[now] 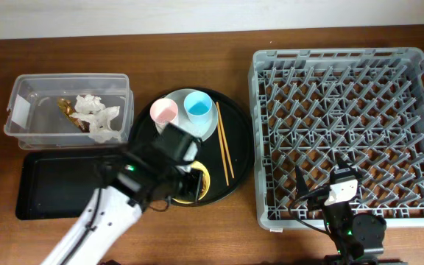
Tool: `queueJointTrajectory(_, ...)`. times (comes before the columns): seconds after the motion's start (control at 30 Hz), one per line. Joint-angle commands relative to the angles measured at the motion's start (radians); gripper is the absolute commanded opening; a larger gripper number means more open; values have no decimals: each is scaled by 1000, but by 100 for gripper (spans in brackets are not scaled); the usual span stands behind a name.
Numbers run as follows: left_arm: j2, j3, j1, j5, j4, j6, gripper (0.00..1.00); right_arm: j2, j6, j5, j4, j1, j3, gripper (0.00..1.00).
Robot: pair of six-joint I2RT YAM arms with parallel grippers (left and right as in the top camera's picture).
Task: Sort waste into correct bins and load items into the dishwasher rack
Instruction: 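Grasp the yellow bowl rim with the left gripper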
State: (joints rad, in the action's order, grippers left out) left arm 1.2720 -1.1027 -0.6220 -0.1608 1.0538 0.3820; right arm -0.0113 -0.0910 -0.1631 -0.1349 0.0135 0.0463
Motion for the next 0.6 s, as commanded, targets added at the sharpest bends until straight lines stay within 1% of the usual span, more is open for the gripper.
queueJointTrajectory(0.0,27,101,-106,174,-113,77,37,6,-3,1,-2,-7,-8,98)
queueJointTrajectory(0.1,75,192,-159,228,-288,77,37,6,-3,1,-2,-7,-8,98)
queueJointTrajectory(0.23,153,238,-170,238,-392,76,37,6,-3,1,-2,-7,-8,98)
queueJointTrajectory(0.37,254,238,-170,237,-449,76,36,6,-3,2,-2,-7,-8,98)
queueJointTrajectory(0.47,332,238,-170,237,-475,76,14,6,-3,1,-2,-7,-8,98)
queueJointTrajectory(0.5,350,238,-170,237,-481,76,10,6,-3,2,-2,-7,-8,98)
queueJointTrajectory(0.57,357,238,-170,243,-483,76,7,6,-3,2,-2,-7,-8,98)
